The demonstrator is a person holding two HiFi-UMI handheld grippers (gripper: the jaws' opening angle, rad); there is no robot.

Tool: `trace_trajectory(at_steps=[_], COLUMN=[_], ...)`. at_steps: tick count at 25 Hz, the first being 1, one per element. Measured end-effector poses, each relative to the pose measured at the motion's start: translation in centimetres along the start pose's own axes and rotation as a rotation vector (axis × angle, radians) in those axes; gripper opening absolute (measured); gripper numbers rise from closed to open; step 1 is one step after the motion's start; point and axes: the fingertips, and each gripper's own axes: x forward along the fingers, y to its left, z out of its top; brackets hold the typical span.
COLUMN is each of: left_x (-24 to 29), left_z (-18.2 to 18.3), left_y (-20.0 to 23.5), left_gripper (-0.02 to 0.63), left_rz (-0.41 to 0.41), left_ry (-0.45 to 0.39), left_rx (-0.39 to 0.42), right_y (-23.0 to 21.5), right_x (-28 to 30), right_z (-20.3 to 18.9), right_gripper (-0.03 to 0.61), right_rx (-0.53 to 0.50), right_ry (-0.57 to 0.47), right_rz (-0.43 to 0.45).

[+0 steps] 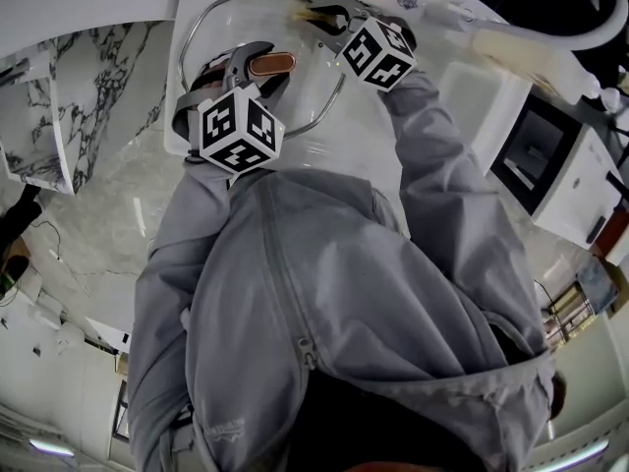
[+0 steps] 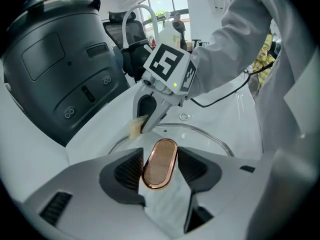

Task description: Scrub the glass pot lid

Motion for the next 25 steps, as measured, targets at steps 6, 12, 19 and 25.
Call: trace_trajectory(at_steps=[6, 12, 19, 25], left_x=[-0.1, -0.1, -0.2, -0.4], left_z=[-0.1, -0.3, -0.3, -0.5], left_y=[0.1, 0.1, 0.1, 0.2], left_gripper=[0.213, 0.213, 0.212, 0.201], left_rz=[0.007, 0.012, 0.027, 0.039], left_ry=[-0.002, -0.010, -0.010, -0.015], left_rx=[-0.010, -0.012, -0.015, -0.014], right_y=[1.6, 4.1, 7.5, 10.4], right_x=[-0.3, -1.9, -3.8, -4.5], right_z=[-0.9, -2.1, -2.6, -2.2], right_gripper=[0.046, 0.046, 0.046, 0.046], right_rx=[0.085, 0.179, 0.356, 0.428], right_ry=[-0.021, -0.068, -0.188, -0.242], right_rz=[0.052, 0.056, 0.019, 0.009])
